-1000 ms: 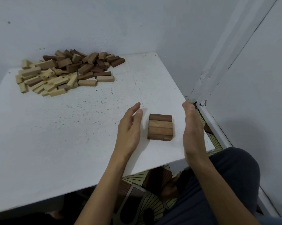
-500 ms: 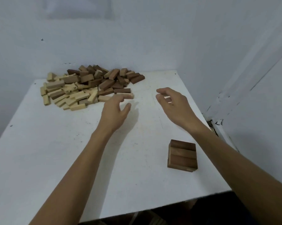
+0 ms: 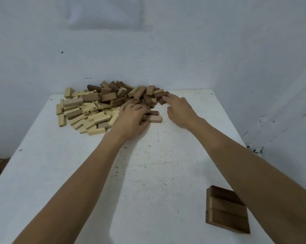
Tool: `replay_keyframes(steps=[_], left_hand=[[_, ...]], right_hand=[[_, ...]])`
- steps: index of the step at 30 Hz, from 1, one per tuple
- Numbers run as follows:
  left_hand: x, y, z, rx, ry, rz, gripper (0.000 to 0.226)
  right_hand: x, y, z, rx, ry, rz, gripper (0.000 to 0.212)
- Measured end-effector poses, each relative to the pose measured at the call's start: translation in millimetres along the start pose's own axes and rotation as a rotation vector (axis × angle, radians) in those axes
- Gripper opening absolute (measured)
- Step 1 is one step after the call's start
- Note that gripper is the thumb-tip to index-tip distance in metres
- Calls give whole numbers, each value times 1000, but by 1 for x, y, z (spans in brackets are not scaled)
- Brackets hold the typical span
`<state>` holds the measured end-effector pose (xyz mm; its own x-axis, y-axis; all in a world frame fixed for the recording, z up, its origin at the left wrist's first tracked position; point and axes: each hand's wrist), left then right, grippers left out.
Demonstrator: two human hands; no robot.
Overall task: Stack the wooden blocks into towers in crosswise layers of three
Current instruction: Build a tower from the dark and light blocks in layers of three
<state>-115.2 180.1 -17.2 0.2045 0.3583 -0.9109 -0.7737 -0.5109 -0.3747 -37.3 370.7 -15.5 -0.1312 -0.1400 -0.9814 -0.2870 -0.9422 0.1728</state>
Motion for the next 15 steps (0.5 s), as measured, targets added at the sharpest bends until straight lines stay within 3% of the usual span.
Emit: replay_keyframes(steps=[7,15], left_hand=[[5,2,5,90,-28,79,33],[7,-10,-8,125,-51,112,30]], right_hand=[[4,-2,5,-15,-62,-244,40],[-3,0,-18,-1,-78,-212,24]])
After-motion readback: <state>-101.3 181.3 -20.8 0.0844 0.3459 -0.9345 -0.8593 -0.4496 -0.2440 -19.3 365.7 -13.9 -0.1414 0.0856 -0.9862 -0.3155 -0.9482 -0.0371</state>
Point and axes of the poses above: each hand's wrist, its own z-axis towards the middle knuckle, its own x-axis out of the palm, y = z × x, and after that the axes turned 9 degrees about -z, right-handed
